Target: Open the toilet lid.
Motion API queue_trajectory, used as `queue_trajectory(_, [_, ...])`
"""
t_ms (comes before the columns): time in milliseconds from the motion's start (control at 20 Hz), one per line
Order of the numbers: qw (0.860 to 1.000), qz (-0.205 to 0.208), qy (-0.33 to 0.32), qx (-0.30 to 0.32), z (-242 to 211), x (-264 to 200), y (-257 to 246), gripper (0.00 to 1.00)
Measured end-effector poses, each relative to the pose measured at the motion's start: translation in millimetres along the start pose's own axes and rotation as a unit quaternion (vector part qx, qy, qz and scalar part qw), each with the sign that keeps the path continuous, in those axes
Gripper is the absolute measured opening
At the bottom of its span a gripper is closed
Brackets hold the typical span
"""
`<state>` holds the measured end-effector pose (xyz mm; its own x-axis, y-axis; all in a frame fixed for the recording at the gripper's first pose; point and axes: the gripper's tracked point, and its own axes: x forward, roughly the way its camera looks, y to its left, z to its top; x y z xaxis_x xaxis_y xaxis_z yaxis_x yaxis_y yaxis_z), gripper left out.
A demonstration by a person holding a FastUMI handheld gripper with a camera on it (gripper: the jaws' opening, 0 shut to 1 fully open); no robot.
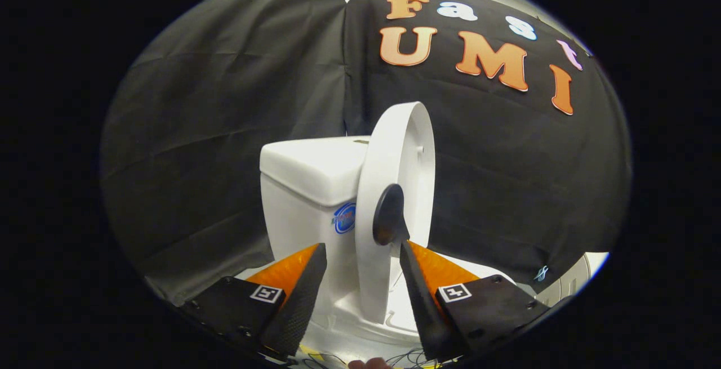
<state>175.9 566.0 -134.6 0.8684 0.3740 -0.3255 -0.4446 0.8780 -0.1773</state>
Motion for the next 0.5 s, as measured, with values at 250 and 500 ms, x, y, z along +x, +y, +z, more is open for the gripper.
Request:
queue_trajectory(250, [0.999, -0.001, -0.033, 0.028, 36.6, -25.2, -32.2, 0.89])
queue_trajectory(500, [0.995, -0.016, -0.068, 0.071, 68.1, -62.5, -102.8, 0.98])
